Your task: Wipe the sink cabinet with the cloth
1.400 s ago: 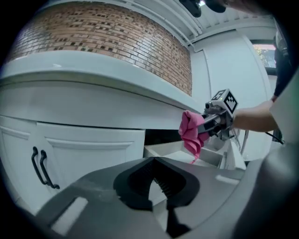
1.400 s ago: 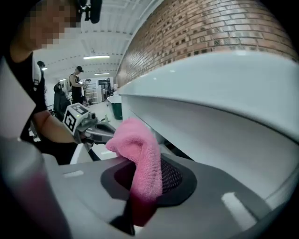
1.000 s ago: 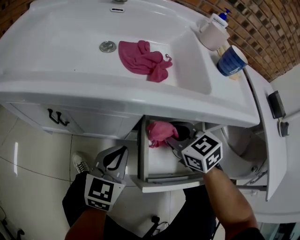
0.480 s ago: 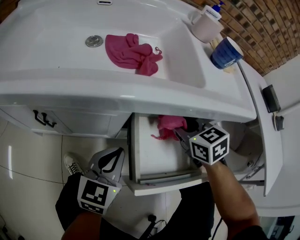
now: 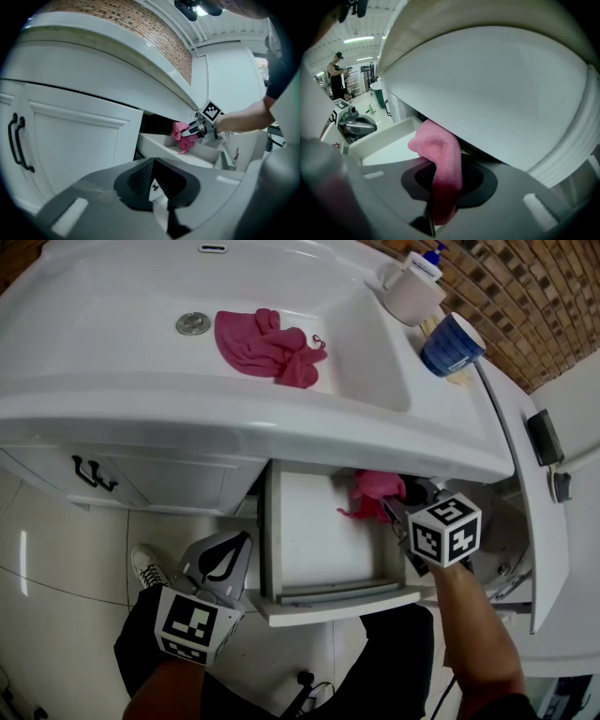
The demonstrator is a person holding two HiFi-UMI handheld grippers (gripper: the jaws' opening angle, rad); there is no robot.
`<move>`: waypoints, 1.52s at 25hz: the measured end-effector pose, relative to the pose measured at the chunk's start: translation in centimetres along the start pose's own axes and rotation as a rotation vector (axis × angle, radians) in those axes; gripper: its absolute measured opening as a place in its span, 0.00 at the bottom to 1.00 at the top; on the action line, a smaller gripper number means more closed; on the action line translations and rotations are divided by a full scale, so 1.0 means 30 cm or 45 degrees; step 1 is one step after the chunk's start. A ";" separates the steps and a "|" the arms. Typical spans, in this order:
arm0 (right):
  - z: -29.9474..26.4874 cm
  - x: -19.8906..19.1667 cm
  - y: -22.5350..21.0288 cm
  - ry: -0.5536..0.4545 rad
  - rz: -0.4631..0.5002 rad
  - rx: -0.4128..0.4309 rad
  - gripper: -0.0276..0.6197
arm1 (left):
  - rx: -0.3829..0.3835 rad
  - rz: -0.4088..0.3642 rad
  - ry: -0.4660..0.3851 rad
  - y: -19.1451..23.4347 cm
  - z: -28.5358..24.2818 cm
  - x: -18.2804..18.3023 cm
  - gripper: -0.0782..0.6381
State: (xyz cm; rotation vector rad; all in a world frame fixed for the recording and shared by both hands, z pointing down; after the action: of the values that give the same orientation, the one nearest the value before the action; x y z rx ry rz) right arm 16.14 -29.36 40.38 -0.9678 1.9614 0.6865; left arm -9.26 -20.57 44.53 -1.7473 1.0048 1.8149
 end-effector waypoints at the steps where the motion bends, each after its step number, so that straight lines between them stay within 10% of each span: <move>1: 0.006 -0.004 -0.012 0.003 0.003 -0.012 0.17 | -0.001 0.001 -0.002 -0.002 -0.001 0.002 0.12; 12: 0.052 -0.009 -0.056 -0.004 -0.015 -0.034 0.17 | 0.003 0.019 0.000 -0.007 -0.006 -0.005 0.12; 22: 0.020 0.164 0.358 -0.110 0.097 0.484 0.17 | 0.010 0.042 -0.012 -0.003 0.012 0.005 0.12; 28: -0.044 0.117 0.506 -0.060 0.239 0.618 0.17 | 0.007 0.020 -0.020 -0.003 0.018 0.009 0.12; 38: -0.006 -0.008 0.349 0.102 0.350 0.524 0.17 | 0.003 0.025 -0.017 -0.003 0.008 0.007 0.12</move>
State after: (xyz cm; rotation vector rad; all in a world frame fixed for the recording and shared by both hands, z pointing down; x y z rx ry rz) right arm 7.51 -23.58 41.82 -0.4881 2.2153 0.3686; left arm -9.37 -20.36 44.28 -1.7270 1.0217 1.8342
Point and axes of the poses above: the fingertips, and each gripper's own axes: z backward along the fingers, y to its left, x out of its top, the point moved 3 cm from there along z, backward along the fingers, and after that the axes turned 14 degrees about -y, right-handed, at the moved point
